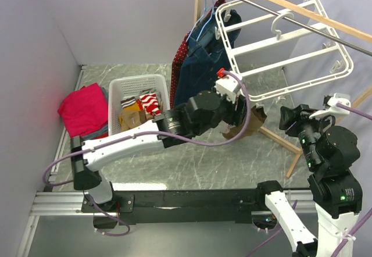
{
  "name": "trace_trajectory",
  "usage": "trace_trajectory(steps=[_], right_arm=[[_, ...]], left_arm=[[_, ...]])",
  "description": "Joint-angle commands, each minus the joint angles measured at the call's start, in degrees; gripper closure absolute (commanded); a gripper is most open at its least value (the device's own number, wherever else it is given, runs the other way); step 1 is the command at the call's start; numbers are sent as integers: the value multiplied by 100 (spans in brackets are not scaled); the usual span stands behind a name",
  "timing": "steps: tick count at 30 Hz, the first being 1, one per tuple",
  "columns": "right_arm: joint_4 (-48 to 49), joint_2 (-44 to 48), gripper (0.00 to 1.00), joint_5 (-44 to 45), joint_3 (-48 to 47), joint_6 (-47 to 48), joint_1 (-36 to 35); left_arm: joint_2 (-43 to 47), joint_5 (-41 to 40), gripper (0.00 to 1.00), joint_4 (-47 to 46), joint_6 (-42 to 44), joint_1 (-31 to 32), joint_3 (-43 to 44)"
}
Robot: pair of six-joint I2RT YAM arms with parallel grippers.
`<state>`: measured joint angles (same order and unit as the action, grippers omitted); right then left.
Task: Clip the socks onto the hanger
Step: Open the clamp at the hanger.
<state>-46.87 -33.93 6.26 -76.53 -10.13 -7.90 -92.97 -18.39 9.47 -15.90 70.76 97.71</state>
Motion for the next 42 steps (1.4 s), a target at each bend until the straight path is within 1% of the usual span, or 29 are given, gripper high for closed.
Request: trace_trajectory(steps=[1,4,9,12,14,17,23,25,29,31,33,42], right_arm=[[-147,-43,40,806,-187,-103,-18],[-103,-140,32,763,-248,-86,-18],[-68,-333,30,605,-371,46,-18],[46,-377,30,289,-363,90,-18],[160,-386,31,43,-328,169,-19],[222,-447,32,-72,-310,213,-18],[354,-535,39,103,-213,441,-19],[372,-588,41,16,-187,477,-18],[547,-597,43,-651,-20,529,-27],[591,-623,43,-1151,50,538,-18],[618,-650,43,-1346,103,547,-27],[846,-694,44,-1109,288,600,-10]], left_arm=[[-335,-1227,36,326,-54,43,686],[-520,-1763,36,327,-1,8,880],[-556,-2019,37,204,-71,-202,890],[-485,-2028,37,134,-97,-334,776],[-424,-2002,37,99,-97,-379,732],[-398,-1993,37,90,-89,-458,714],[-345,-1896,38,107,-141,-590,688],[-319,-1887,37,90,-133,-599,670],[-301,-1887,37,98,-80,-607,670],[-275,-1879,37,98,-71,-616,670],[-257,-1879,37,98,-71,-625,653],[-195,-1870,37,116,-62,-695,600]])
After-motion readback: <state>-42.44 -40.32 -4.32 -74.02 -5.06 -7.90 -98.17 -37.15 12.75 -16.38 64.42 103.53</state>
